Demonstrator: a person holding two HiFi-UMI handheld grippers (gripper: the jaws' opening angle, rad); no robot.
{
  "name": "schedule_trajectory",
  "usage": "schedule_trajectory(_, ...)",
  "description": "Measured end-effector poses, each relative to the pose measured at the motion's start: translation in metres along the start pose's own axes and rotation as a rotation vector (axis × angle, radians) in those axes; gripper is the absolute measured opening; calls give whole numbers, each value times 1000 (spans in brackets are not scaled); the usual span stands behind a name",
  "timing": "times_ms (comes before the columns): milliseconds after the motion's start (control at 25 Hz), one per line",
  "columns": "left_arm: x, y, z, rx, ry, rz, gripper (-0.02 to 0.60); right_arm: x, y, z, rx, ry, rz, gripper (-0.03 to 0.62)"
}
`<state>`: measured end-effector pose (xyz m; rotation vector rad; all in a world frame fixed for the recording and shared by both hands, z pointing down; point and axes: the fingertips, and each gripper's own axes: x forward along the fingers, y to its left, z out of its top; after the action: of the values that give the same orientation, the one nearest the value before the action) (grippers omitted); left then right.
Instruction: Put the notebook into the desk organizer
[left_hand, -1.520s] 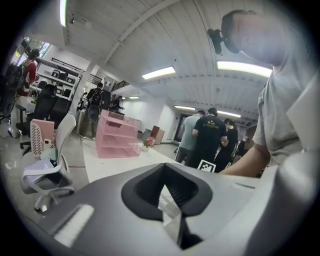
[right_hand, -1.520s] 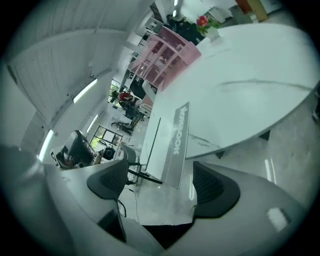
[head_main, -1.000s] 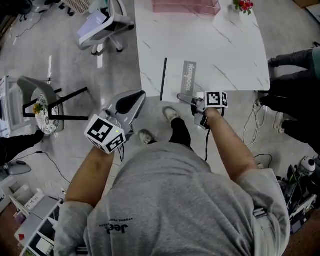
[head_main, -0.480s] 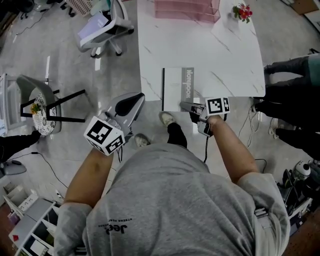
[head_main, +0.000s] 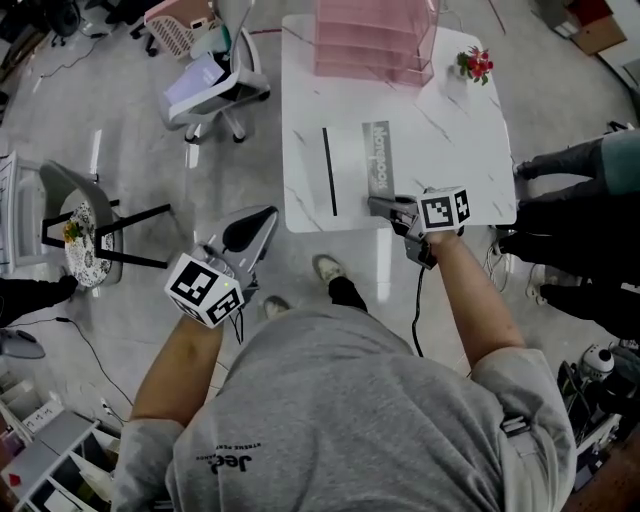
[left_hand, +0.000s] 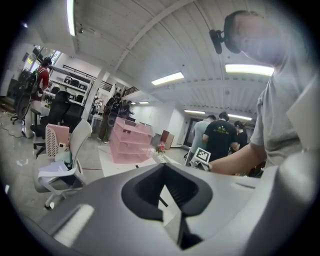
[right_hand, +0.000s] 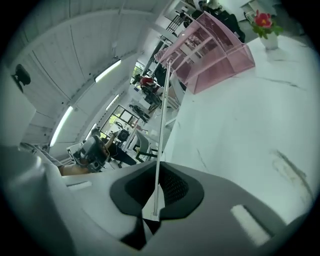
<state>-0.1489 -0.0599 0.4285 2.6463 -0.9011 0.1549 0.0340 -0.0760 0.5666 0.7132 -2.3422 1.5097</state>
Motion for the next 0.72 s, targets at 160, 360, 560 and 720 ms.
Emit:
schedule_trajectory(160, -4, 9, 5, -6, -4, 40, 58, -2, -9, 48, 3, -50, 27, 11)
schedule_trajectory(360, -9, 21, 3, -18, 5, 93, 58, 0, -25, 102, 25, -105, 76, 11)
schedule_trajectory(560, -10, 28, 5, -28, 19, 149, 58, 6, -38, 142, 67, -139, 144, 11)
schedule_trajectory(720, -11, 33, 5, -43, 24, 188, 58, 13, -50, 161, 140, -153, 167, 11)
